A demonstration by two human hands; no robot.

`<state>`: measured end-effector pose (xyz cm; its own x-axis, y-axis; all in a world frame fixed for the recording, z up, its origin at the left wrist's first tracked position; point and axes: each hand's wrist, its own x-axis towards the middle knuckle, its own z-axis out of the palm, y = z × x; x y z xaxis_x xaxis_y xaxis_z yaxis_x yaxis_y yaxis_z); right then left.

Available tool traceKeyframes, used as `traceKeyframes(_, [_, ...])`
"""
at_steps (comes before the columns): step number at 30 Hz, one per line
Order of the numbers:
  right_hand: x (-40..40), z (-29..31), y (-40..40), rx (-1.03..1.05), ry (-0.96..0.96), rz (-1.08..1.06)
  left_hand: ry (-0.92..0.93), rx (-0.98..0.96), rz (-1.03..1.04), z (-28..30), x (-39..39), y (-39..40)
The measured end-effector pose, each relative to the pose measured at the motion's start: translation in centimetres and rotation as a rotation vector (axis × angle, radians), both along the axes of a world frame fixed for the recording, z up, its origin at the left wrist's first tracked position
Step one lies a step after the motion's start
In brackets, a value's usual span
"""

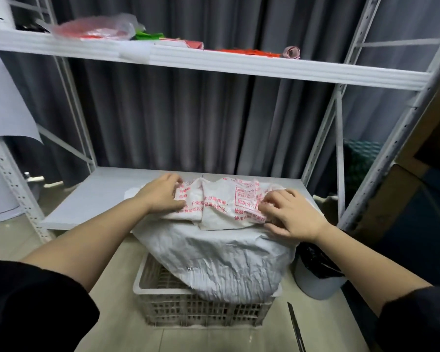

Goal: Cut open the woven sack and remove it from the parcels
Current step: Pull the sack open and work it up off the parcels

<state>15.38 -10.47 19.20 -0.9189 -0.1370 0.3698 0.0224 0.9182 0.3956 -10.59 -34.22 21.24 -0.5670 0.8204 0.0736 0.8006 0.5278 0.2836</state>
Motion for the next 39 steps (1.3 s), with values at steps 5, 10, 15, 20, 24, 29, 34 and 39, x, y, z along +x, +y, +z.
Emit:
traceKeyframes(5, [-1.4, 1.4, -1.7, -0.379, -0.029, -0.176, 0.091, -0.382, 0.069, -0.3, -1.3, 1.5])
traceKeyframes(10, [-4.0, 2.4, -0.3, -0.761, -0.281, -0.473, -0.098, -0.509, -0.006, -1.1, -1.4, 1.6])
traceKeyframes(15, [-6.6, 2.4, -0.7, -0.610, -0.566, -0.634, -0.008, -0.525, -0.062, -1.7, -0.3, 1.4])
traceKeyframes(20, [-7.2, 1.3, -2.3, -0.498, -0.557, -0.734, 0.246, -0.455, 0.021, -3.5, 1.4, 1.4])
traceKeyframes(24, [-6.8, -0.5, -3.7, -0.391, -0.410, -0.756, 0.409, -0.286, 0.077, -4.6, 2.7, 1.6])
traceKeyframes(29, [-5.7, 1.7, -3.6, -0.619, -0.346, -0.691, 0.282, 0.216, 0.174, -0.5, 2.0, 1.6])
traceKeyframes(34, [-5.0, 4.0, -3.9, -0.821, -0.430, -0.769, 0.169, 0.495, 0.227, 3.4, 3.4, 2.1])
traceKeyframes(39, [-4.7, 3.4, -6.1, -0.628, -0.237, -0.761, 0.139, 0.584, 0.212, 6.1, 4.4, 2.0])
